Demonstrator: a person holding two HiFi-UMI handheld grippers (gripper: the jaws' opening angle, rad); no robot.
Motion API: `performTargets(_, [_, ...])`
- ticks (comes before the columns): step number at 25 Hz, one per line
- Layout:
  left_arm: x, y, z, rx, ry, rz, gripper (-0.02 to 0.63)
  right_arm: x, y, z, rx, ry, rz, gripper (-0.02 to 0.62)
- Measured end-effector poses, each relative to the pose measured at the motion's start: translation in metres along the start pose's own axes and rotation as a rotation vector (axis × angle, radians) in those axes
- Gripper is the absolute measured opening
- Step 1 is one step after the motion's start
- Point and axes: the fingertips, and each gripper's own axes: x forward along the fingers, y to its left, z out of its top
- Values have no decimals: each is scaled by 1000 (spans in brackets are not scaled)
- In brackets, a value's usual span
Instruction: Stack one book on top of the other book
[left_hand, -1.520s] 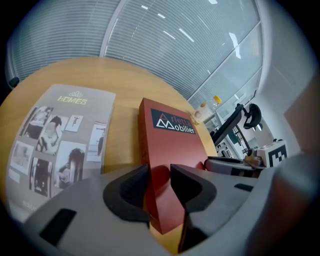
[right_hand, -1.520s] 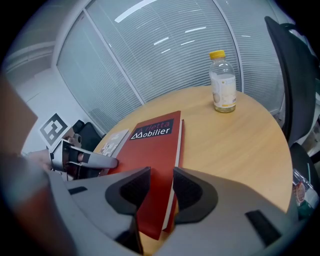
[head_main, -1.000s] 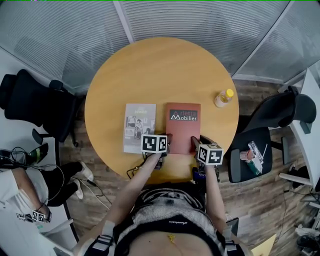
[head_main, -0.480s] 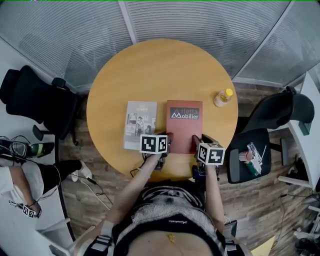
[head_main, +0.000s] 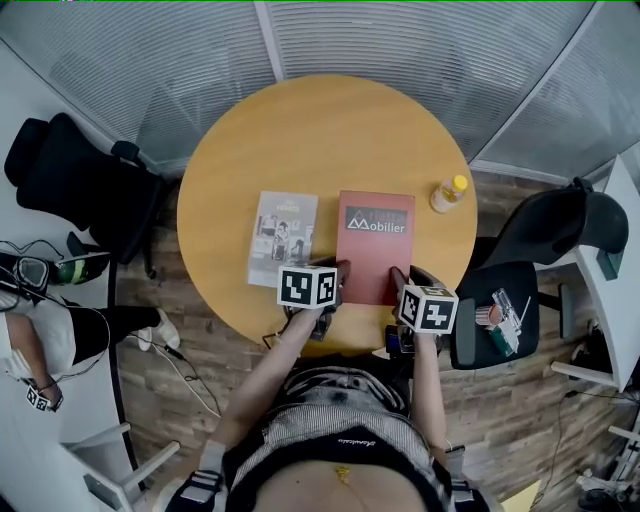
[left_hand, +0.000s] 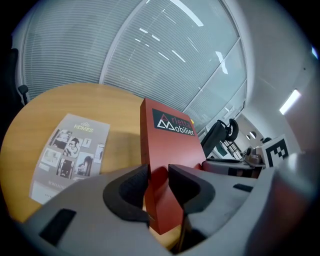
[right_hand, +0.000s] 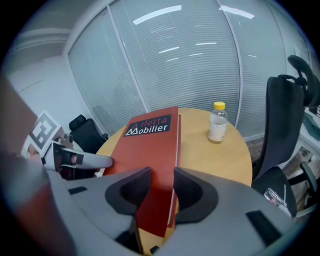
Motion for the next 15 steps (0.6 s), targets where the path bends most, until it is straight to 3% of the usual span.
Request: performTargets(15, [-14,-24,5,-24,-83,6,120,-28,-1,12,-34,-32,23,152])
